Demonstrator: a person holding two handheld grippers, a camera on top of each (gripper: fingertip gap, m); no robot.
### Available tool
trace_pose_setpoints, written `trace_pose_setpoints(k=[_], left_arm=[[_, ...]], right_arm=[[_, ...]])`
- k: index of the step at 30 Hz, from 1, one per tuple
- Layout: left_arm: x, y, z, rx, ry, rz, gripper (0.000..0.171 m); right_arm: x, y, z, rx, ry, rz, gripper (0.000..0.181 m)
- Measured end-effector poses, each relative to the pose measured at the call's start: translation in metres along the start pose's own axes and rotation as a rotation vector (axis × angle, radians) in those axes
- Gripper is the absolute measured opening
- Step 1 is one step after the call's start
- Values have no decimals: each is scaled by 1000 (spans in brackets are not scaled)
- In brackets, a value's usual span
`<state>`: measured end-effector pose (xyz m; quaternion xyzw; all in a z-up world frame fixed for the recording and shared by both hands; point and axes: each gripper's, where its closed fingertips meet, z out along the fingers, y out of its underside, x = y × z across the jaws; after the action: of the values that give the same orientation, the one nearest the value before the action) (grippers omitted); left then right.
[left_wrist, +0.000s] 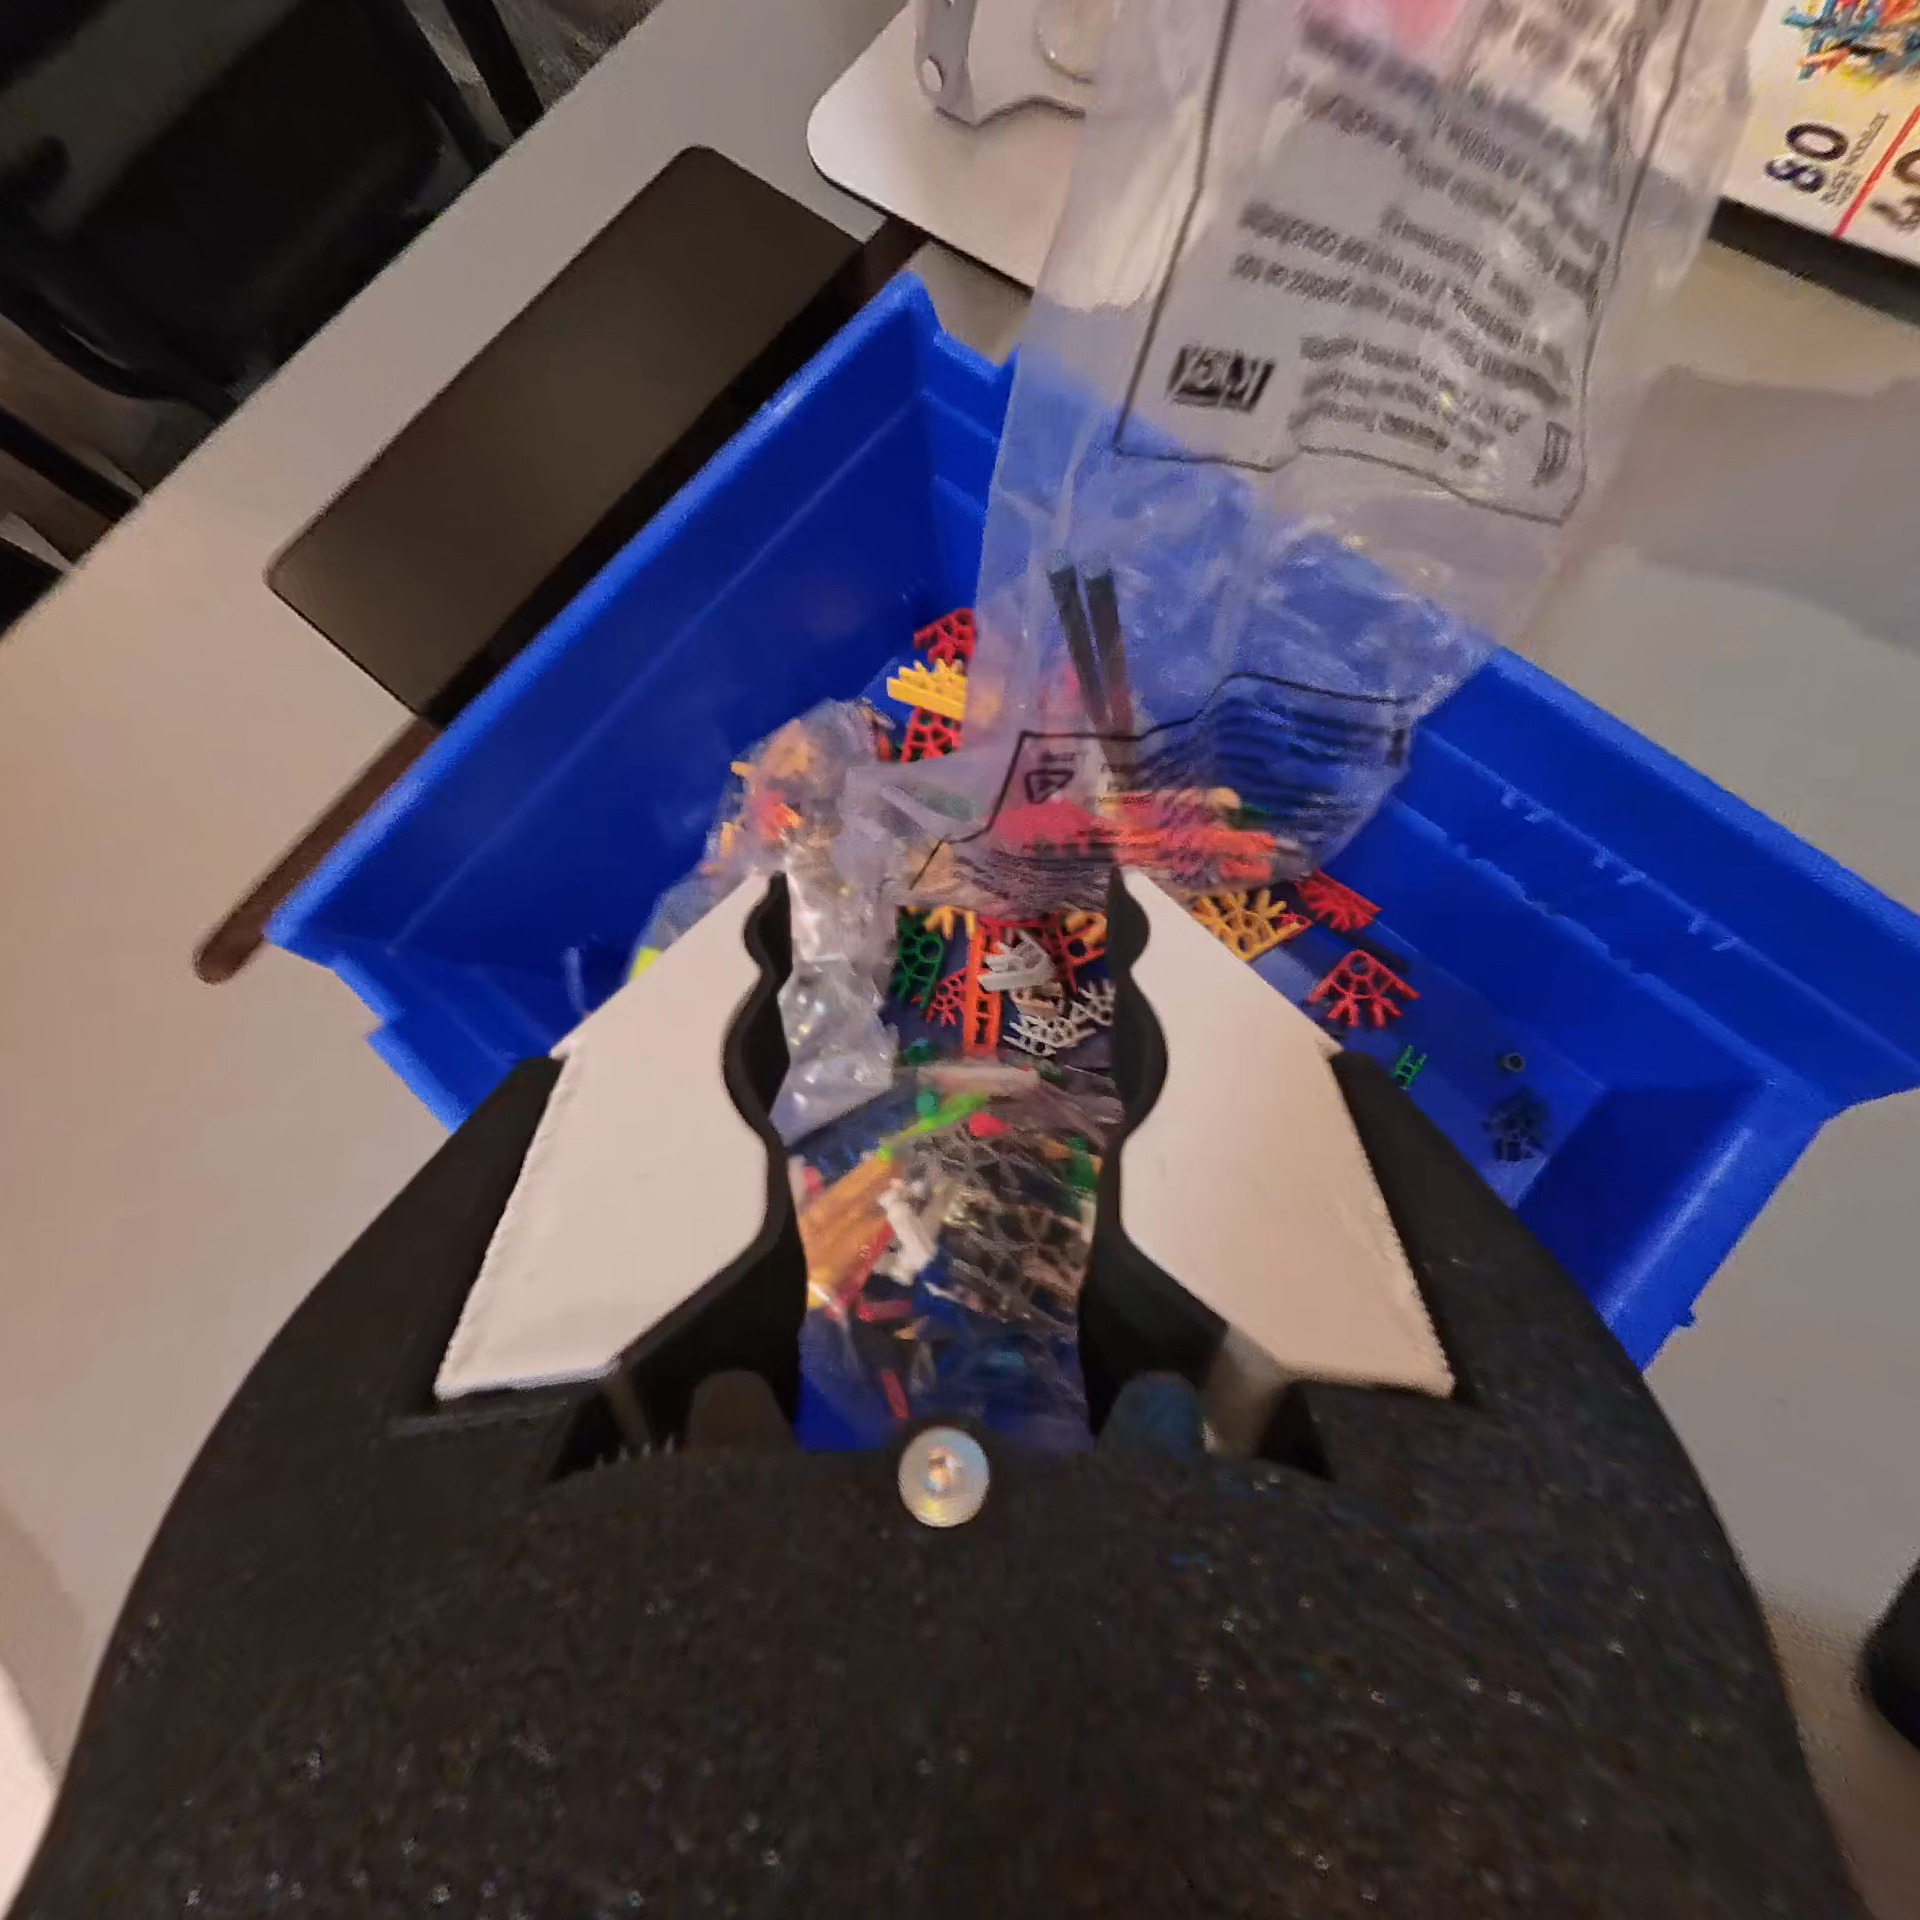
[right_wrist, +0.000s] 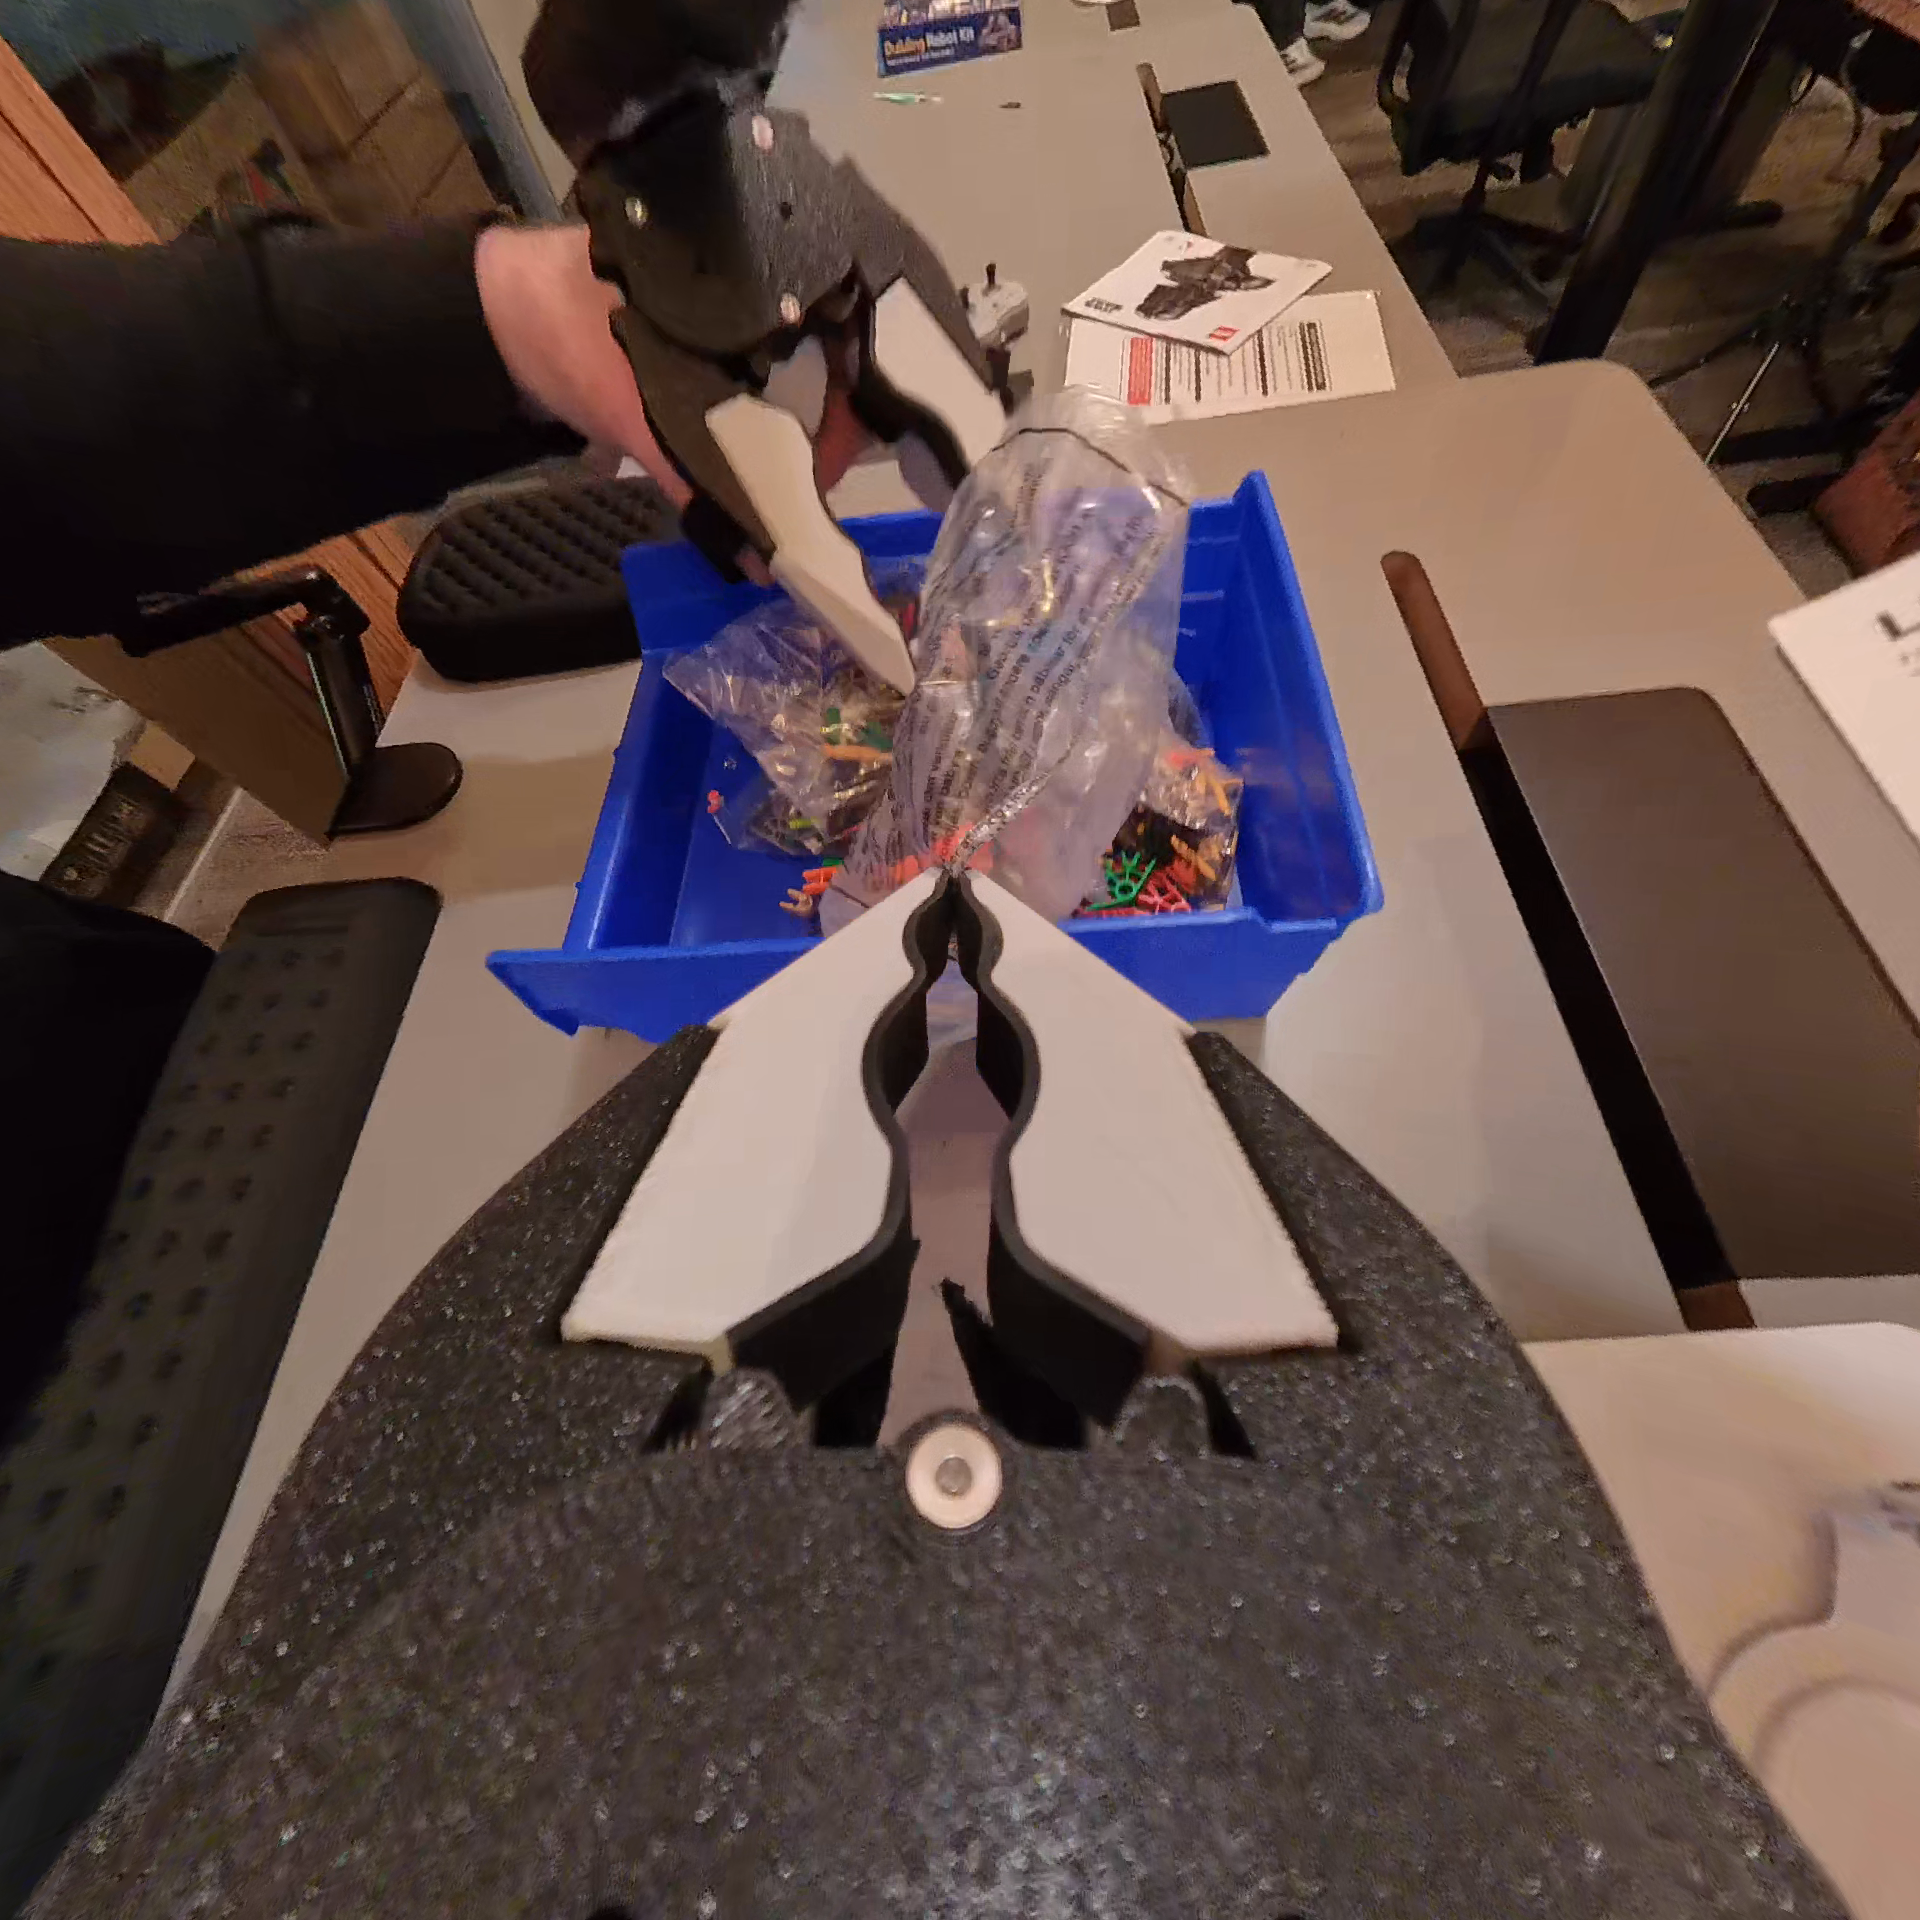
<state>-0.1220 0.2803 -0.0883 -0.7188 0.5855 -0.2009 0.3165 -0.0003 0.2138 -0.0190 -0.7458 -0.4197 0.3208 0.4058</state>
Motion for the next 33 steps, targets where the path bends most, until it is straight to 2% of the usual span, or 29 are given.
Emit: trace_pose_setpoints(k=[3,8,12,18,20,22,23,25,26,29,31,33], left_arm=[[0,-11,3,-30,17,100,54],[1,-14,28,-132,81,249,49],[3,-28,44,-95,192,213,47],[20,-43,54,-19,305,145,1],[29,-38,52,-31,363,123,0],[15,-39,49,-23,301,100,0],[8,-45,46,15,301,47,7],[-10,-56,42,66,292,-87,42],[-12,-58,42,72,322,-126,49],[-10,-64,46,87,413,-205,57],[1,-62,51,51,517,-268,61],[6,-57,60,-2,554,-295,66]], right_arm=[[-3,12,-4,-4,-18,16,0],[-8,32,-7,-24,-31,9,0],[-11,45,-7,-11,-46,35,0],[-19,55,-5,-17,-37,33,0],[-22,56,-4,-24,-30,18,0],[-27,57,-3,-32,-33,12,0],[-29,59,-3,-41,-32,7,0],[-29,65,-2,-62,-24,9,0],[-28,69,-2,-70,-21,13,0],[-30,82,2,-106,-8,2,0],[-32,87,4,-116,-8,-2,0],[-33,93,6,-128,-5,-4,0]])
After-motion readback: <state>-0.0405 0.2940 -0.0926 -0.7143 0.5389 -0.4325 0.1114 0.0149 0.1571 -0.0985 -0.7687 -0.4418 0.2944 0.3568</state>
